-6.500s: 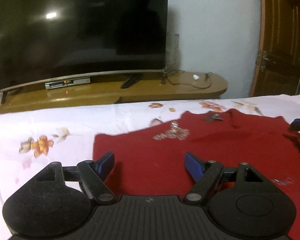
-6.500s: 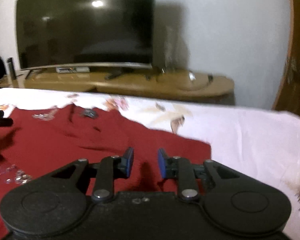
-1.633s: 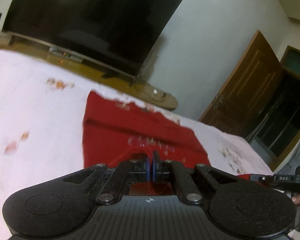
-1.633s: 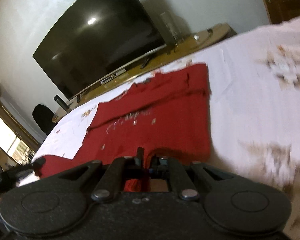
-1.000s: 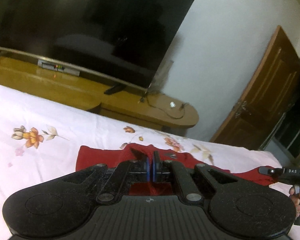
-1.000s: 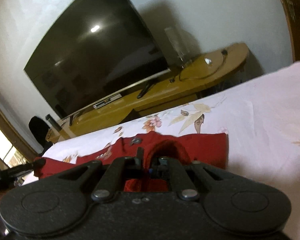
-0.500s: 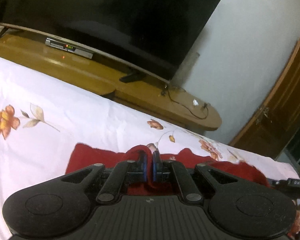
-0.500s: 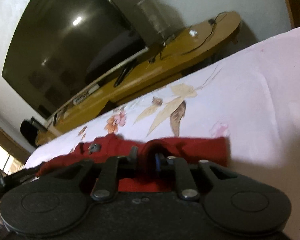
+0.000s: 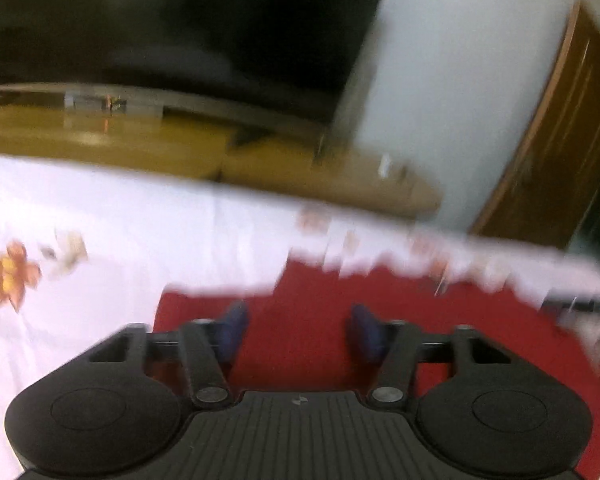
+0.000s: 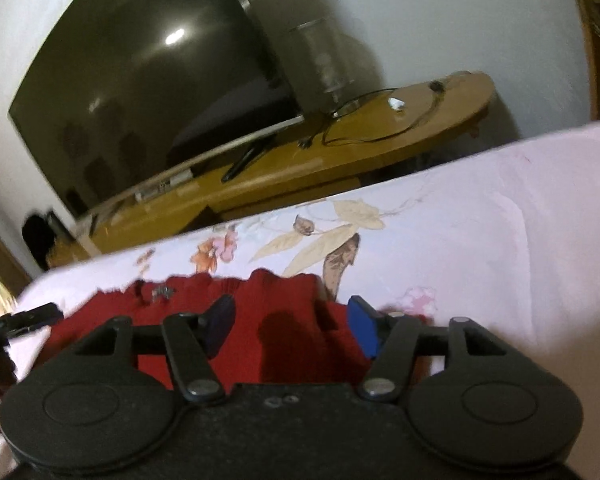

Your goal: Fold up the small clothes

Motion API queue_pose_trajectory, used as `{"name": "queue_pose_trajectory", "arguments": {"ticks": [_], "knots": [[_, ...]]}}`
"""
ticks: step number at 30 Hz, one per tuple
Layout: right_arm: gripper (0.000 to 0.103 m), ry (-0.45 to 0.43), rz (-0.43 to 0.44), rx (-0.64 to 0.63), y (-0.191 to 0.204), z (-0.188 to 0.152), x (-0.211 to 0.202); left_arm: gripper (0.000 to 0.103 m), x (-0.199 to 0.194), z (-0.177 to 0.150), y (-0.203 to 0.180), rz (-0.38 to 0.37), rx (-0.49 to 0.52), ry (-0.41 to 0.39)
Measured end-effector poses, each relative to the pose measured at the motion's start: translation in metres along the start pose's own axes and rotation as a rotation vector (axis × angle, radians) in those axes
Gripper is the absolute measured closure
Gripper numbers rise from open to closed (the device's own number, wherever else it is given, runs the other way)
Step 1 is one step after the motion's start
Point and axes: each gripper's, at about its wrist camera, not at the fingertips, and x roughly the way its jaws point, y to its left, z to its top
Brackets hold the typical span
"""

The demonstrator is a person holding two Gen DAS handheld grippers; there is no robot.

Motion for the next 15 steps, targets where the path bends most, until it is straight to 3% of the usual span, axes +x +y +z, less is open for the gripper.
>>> {"name": "queue_pose_trajectory", "arguments": {"ticks": [1, 2, 3, 4, 5, 7, 10, 12, 15], "knots": [[0.042, 0.023, -0.016, -0.041, 0.006, 0.001, 0.006, 0.065, 0.001, -0.001, -0.002, 0.015, 0.011, -0.008], [0.045, 0.062, -0.040, -0.084, 0.011, 0.002, 0.014, 0.080, 0.002, 0.000, -0.003, 0.014, 0.004, -0.005], [0.049, 0.095, -0.064, -0.126, 0.017, 0.002, 0.022, 0.088, 0.002, 0.001, -0.003, 0.020, 0.000, -0.005], [0.068, 0.114, -0.071, -0.162, 0.022, 0.001, 0.027, 0.097, 0.001, 0.001, -0.004, 0.019, -0.003, -0.016], [0.085, 0.122, -0.071, -0.197, 0.027, 0.000, 0.030, 0.098, -0.002, 0.000, -0.005, 0.026, 0.002, -0.037], [0.095, 0.110, -0.102, -0.264, 0.039, -0.002, 0.031, 0.098, -0.013, -0.002, -0.008, 0.052, 0.013, -0.119], [0.096, 0.016, -0.124, -0.285, 0.049, 0.000, 0.014, 0.098, -0.030, -0.005, -0.001, 0.091, -0.043, -0.215], [0.096, -0.016, -0.147, -0.286, 0.048, -0.001, 0.008, 0.098, -0.019, -0.009, 0.007, 0.123, -0.067, -0.165], [0.096, 0.068, -0.211, -0.264, 0.030, -0.014, 0.032, 0.098, 0.000, -0.003, 0.008, 0.155, -0.068, -0.079]]}}
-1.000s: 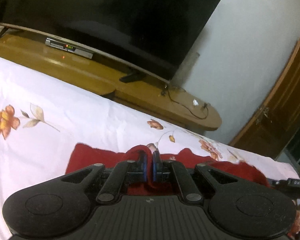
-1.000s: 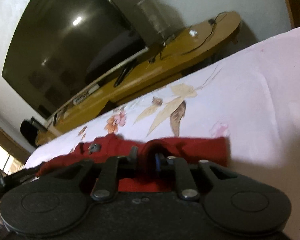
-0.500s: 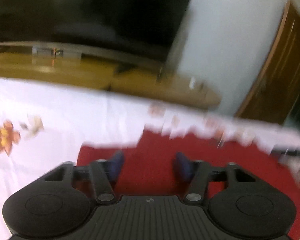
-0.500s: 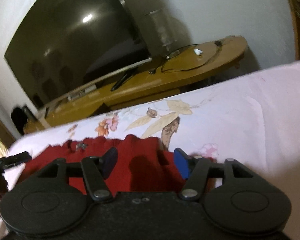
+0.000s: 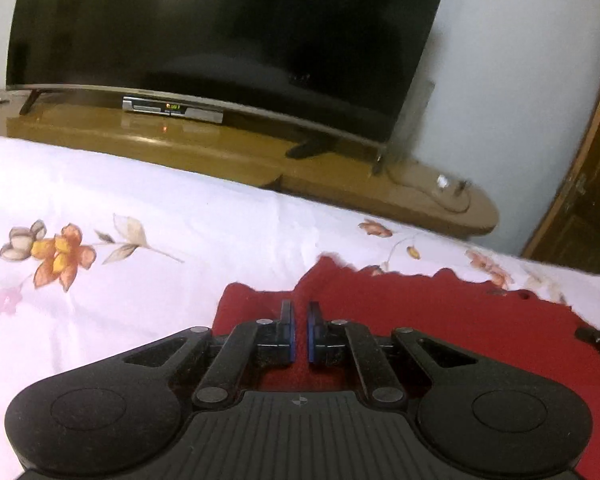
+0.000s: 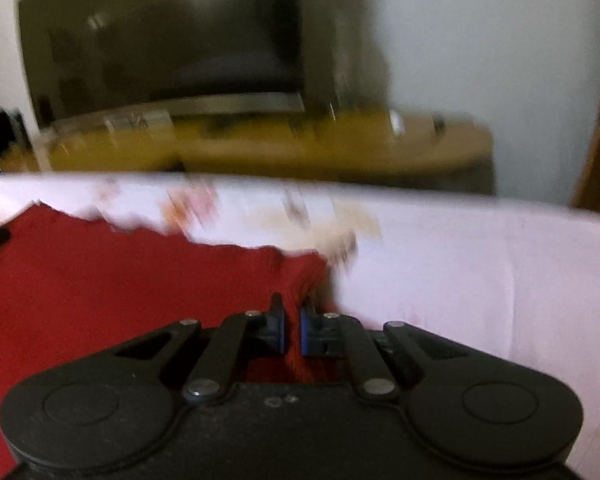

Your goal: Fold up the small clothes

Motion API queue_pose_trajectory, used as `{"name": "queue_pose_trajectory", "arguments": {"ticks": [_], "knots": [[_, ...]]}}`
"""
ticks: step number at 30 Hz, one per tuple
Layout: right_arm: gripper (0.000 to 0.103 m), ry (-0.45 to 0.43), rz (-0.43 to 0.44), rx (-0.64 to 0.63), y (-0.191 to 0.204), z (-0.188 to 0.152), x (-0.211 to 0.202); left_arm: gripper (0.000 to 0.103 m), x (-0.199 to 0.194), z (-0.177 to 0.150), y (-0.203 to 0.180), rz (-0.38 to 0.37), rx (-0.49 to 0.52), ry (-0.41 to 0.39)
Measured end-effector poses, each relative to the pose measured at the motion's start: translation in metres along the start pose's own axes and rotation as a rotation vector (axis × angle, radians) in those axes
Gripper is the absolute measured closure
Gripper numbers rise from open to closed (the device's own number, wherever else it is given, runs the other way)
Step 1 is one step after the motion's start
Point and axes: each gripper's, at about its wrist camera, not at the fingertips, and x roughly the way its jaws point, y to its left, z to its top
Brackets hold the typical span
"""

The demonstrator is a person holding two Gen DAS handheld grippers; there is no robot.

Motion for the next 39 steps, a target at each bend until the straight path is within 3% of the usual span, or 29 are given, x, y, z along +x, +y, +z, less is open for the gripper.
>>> {"name": "queue_pose_trajectory", "arguments": {"ticks": [2, 5, 6, 7, 8, 10, 12, 15, 17, 19, 20, 22, 24, 26, 28, 30, 33, 35, 39], "knots": [[0.095, -0.037, -0.007, 0.006, -0.001, -0.006, 0.001, 0.096, 0.003, 0.000, -0.007, 0.026, 0.042, 0.015], [0.090, -0.022, -0.002, 0.023, -0.002, -0.002, 0.001, 0.094, 0.002, 0.000, -0.011, 0.029, 0.058, 0.030], [0.085, -0.013, 0.008, 0.040, -0.005, 0.000, 0.000, 0.092, -0.001, 0.001, -0.010, 0.022, 0.058, 0.035], [0.070, -0.017, 0.005, 0.058, -0.007, 0.003, -0.004, 0.085, -0.004, 0.004, -0.009, 0.012, 0.043, 0.033], [0.065, -0.048, -0.003, 0.074, -0.010, 0.005, -0.015, 0.077, -0.011, 0.008, -0.003, 0.011, 0.014, 0.018], [0.067, -0.105, 0.017, 0.072, -0.009, 0.002, -0.037, 0.076, -0.039, 0.010, 0.000, 0.045, -0.037, -0.064], [0.070, -0.119, 0.061, 0.021, 0.004, 0.003, -0.055, 0.076, -0.063, 0.012, -0.018, 0.034, 0.022, -0.132], [0.069, -0.116, 0.174, -0.063, 0.042, 0.004, -0.059, 0.072, -0.056, 0.009, -0.072, -0.108, 0.152, -0.077], [0.068, -0.100, 0.221, -0.102, 0.074, 0.005, -0.048, 0.043, -0.041, 0.000, -0.113, -0.186, 0.275, -0.017], [0.067, -0.065, 0.239, -0.143, 0.102, 0.007, -0.033, 0.037, -0.029, -0.013, -0.136, -0.199, 0.372, -0.008], [0.067, -0.045, 0.235, -0.178, 0.113, 0.005, -0.024, 0.037, -0.021, -0.018, -0.137, -0.169, 0.393, 0.019], [0.066, -0.015, 0.188, -0.246, 0.117, -0.002, -0.013, 0.037, -0.016, -0.021, -0.111, -0.141, 0.331, 0.038], [0.056, -0.028, 0.174, -0.236, 0.092, -0.009, -0.018, 0.038, -0.024, -0.020, -0.069, -0.120, 0.245, 0.019], [0.058, -0.019, 0.138, -0.177, 0.052, -0.012, -0.026, 0.039, -0.032, -0.020, -0.038, -0.111, 0.199, 0.014], [0.058, -0.030, 0.120, -0.139, 0.018, -0.019, -0.036, 0.039, -0.034, -0.020, -0.030, -0.095, 0.215, 0.023], [0.058, -0.026, 0.123, -0.104, 0.005, -0.022, -0.038, 0.039, -0.034, -0.020, -0.033, -0.080, 0.228, 0.026], [0.058, -0.032, 0.099, -0.097, 0.017, -0.013, -0.044, 0.039, -0.050, -0.018, -0.049, -0.058, 0.241, -0.011], [0.058, -0.082, 0.141, -0.112, 0.034, -0.011, -0.064, 0.039, -0.075, -0.021, -0.070, -0.118, 0.270, -0.059], [0.058, -0.068, 0.294, -0.177, 0.085, -0.021, -0.078, 0.039, -0.081, -0.039, -0.119, -0.254, 0.318, -0.016]]}}
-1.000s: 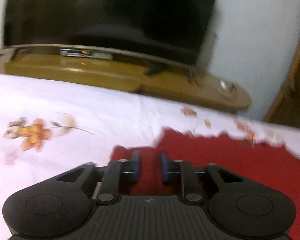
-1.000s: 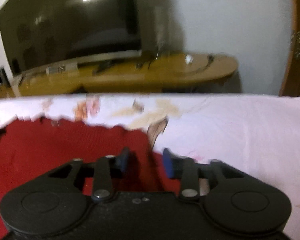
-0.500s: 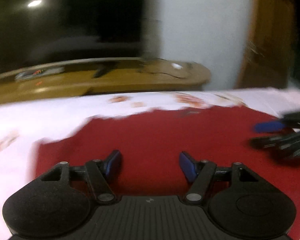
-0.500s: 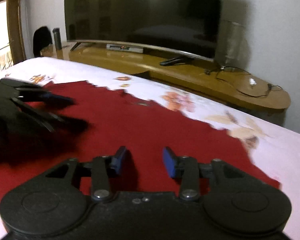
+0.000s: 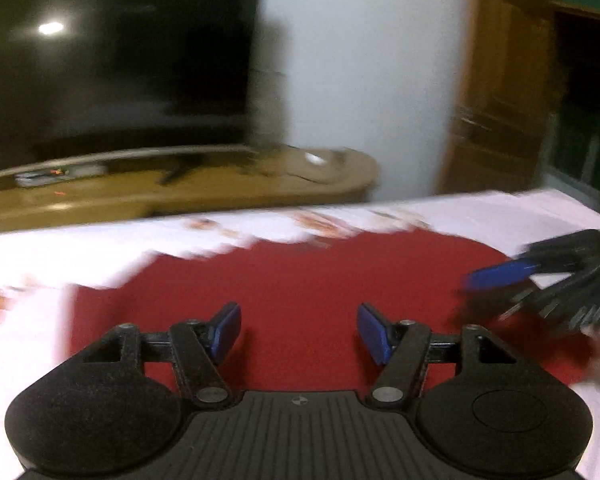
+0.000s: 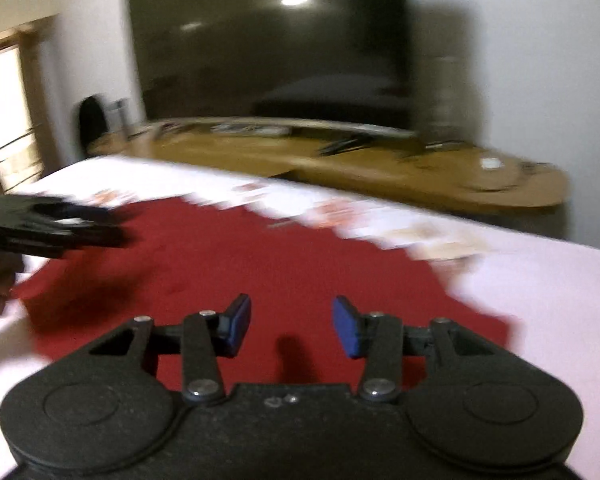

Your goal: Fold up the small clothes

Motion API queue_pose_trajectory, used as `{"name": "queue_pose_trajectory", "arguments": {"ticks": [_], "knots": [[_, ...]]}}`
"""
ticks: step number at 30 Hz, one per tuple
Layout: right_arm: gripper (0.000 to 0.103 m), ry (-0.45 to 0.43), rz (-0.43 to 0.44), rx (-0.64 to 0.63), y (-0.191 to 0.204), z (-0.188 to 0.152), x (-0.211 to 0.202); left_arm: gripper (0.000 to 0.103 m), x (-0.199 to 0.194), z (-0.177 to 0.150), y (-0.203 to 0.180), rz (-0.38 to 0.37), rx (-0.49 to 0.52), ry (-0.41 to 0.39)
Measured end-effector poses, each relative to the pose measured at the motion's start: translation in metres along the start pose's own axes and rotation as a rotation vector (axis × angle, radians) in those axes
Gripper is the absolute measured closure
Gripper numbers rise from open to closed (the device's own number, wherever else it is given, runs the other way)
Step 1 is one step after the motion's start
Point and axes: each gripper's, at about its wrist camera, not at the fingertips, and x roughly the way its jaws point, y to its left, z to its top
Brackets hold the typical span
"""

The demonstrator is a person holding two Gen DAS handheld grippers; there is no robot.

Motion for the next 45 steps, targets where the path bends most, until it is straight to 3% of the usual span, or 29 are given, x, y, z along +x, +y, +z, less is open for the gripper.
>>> {"name": "queue_pose_trajectory", "arguments": {"ticks": [3, 5, 7, 11, 13, 16, 21, 23, 26, 28, 30, 33, 35, 37, 39, 42, 45], "knots": [[0.057, 0.060, 0.062, -0.088, 0.038, -0.009, 0.017, 0.039, 0.012, -0.016, -0.017, -0.006, 0.075, 0.083], [0.056, 0.100, 0.023, -0.163, 0.048, -0.019, 0.023, 0.039, 0.003, -0.027, -0.005, 0.001, 0.083, 0.072], [0.056, 0.094, -0.033, -0.200, 0.037, -0.029, 0.015, 0.039, -0.013, -0.035, 0.019, 0.026, 0.031, 0.071], [0.057, 0.096, -0.108, -0.134, -0.011, -0.046, -0.017, 0.039, -0.044, -0.050, 0.054, 0.059, -0.014, 0.072], [0.057, 0.106, -0.133, -0.110, -0.023, -0.053, -0.030, 0.039, -0.045, -0.051, 0.055, 0.126, -0.015, 0.092], [0.058, 0.092, -0.140, -0.044, -0.018, -0.048, -0.041, 0.039, -0.056, -0.047, 0.043, 0.115, -0.064, 0.048], [0.059, 0.017, -0.062, -0.034, 0.034, -0.043, -0.047, 0.039, -0.046, -0.049, 0.002, 0.162, -0.100, 0.043], [0.059, 0.019, -0.041, -0.039, 0.056, -0.042, -0.039, 0.039, -0.037, -0.052, -0.018, 0.177, -0.069, 0.056], [0.060, 0.079, -0.081, -0.077, 0.072, -0.046, -0.024, 0.039, -0.032, -0.062, -0.030, 0.277, -0.002, 0.083], [0.058, 0.128, -0.162, -0.112, 0.067, -0.055, -0.020, 0.039, -0.044, -0.069, -0.014, 0.289, -0.062, 0.072], [0.058, 0.116, -0.179, -0.043, 0.044, -0.063, -0.037, 0.039, -0.058, -0.075, 0.007, 0.314, -0.123, 0.070], [0.058, 0.117, -0.265, 0.030, 0.008, -0.079, -0.065, 0.039, -0.068, -0.082, 0.028, 0.338, -0.151, 0.069], [0.059, 0.109, -0.256, 0.101, -0.011, -0.088, -0.078, 0.038, -0.066, -0.083, 0.031, 0.339, -0.142, 0.074], [0.057, 0.118, -0.274, 0.090, -0.008, -0.086, -0.074, 0.038, -0.062, -0.081, 0.029, 0.357, -0.138, 0.082], [0.057, 0.131, -0.309, 0.067, 0.006, -0.077, -0.068, 0.038, -0.066, -0.077, 0.028, 0.362, -0.191, 0.087], [0.058, 0.078, -0.282, 0.098, 0.022, -0.066, -0.078, 0.038, -0.094, -0.080, 0.031, 0.352, -0.317, 0.042], [0.058, 0.033, -0.270, 0.101, 0.035, -0.061, -0.094, 0.038, -0.119, -0.098, 0.044, 0.279, -0.561, 0.027]]}}
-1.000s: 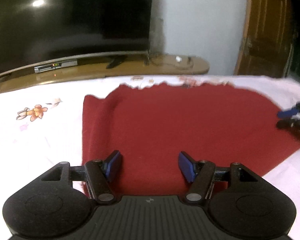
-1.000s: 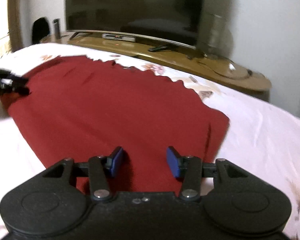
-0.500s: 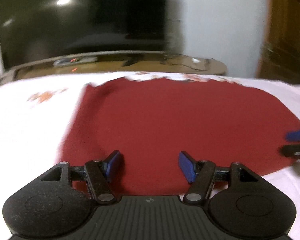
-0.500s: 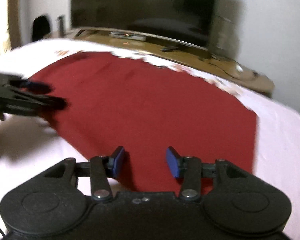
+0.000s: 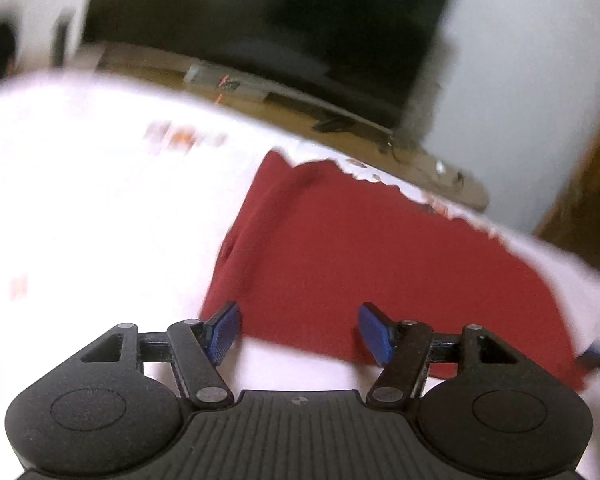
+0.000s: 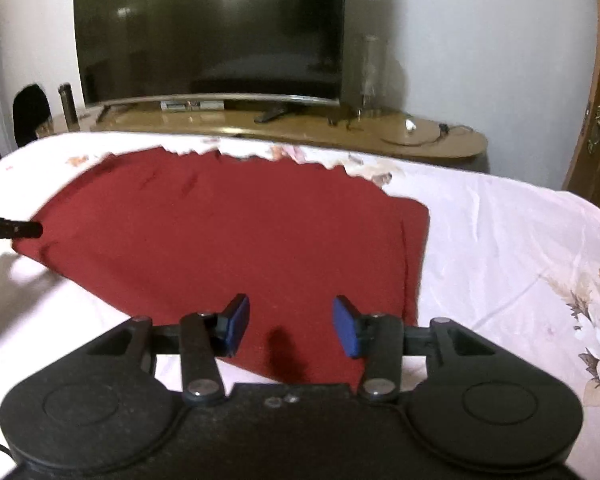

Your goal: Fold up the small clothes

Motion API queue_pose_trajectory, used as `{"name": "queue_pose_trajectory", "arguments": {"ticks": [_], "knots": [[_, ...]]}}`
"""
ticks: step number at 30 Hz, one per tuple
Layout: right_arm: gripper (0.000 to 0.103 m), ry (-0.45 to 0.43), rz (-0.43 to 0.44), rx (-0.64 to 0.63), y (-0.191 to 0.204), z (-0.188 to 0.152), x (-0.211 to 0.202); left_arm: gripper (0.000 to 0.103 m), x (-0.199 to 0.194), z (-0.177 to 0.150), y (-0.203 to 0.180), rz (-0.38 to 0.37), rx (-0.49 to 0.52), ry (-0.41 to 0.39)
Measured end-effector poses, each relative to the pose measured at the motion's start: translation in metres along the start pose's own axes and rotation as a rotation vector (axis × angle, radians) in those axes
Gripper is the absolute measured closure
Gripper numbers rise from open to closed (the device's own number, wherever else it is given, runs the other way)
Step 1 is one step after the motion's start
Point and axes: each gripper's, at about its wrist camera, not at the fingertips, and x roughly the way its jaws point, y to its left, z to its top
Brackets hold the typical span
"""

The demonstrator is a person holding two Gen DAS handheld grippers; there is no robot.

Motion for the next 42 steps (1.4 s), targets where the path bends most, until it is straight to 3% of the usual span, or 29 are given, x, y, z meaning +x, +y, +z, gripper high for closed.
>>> {"name": "queue_pose_trajectory", "arguments": {"ticks": [2, 3, 6, 15, 16, 17, 18, 20, 22, 29, 32, 37, 42], "knots": [[0.058, -0.009, 0.016, 0.038, 0.000, 0.000, -0.009, 0.038, 0.003, -0.009, 0.024, -0.064, -0.195, 0.052], [0.058, -0.010, 0.021, 0.053, -0.001, 0.001, -0.010, 0.038, 0.003, -0.014, 0.033, -0.091, -0.269, 0.034], [0.057, -0.006, 0.034, 0.077, 0.001, -0.001, -0.010, 0.038, 0.013, -0.016, 0.050, -0.146, -0.399, 0.020], [0.058, 0.015, 0.079, 0.179, 0.009, 0.001, 0.009, 0.040, 0.053, -0.005, 0.051, -0.173, -0.454, -0.038], [0.059, 0.016, 0.090, 0.198, 0.009, 0.004, 0.012, 0.052, 0.057, -0.005, 0.049, -0.161, -0.453, -0.039], [0.064, 0.016, 0.103, 0.220, 0.010, 0.007, 0.017, 0.074, 0.059, -0.003, 0.053, -0.142, -0.460, -0.037], [0.067, 0.015, 0.118, 0.238, 0.010, 0.011, 0.022, 0.086, 0.064, -0.004, 0.055, -0.125, -0.487, -0.033], [0.084, 0.019, 0.144, 0.259, 0.013, 0.022, 0.036, 0.092, 0.070, -0.009, 0.069, -0.167, -0.576, -0.036], [0.094, 0.021, 0.164, 0.245, 0.021, 0.035, 0.052, 0.095, 0.068, -0.008, 0.065, -0.167, -0.536, -0.038], [0.094, 0.023, 0.191, 0.124, 0.059, 0.066, 0.102, 0.095, 0.063, -0.002, 0.059, -0.175, -0.444, -0.056], [0.099, 0.118, 0.162, 0.075, 0.067, 0.058, 0.131, 0.095, 0.062, 0.004, 0.058, -0.186, -0.415, -0.060], [0.099, 0.066, 0.165, 0.073, 0.065, 0.047, 0.128, 0.095, 0.052, 0.019, 0.048, -0.215, -0.346, -0.105], [0.100, 0.054, 0.167, 0.087, 0.064, 0.044, 0.125, 0.095, 0.031, 0.058, -0.015, -0.304, -0.096, -0.173]]}}
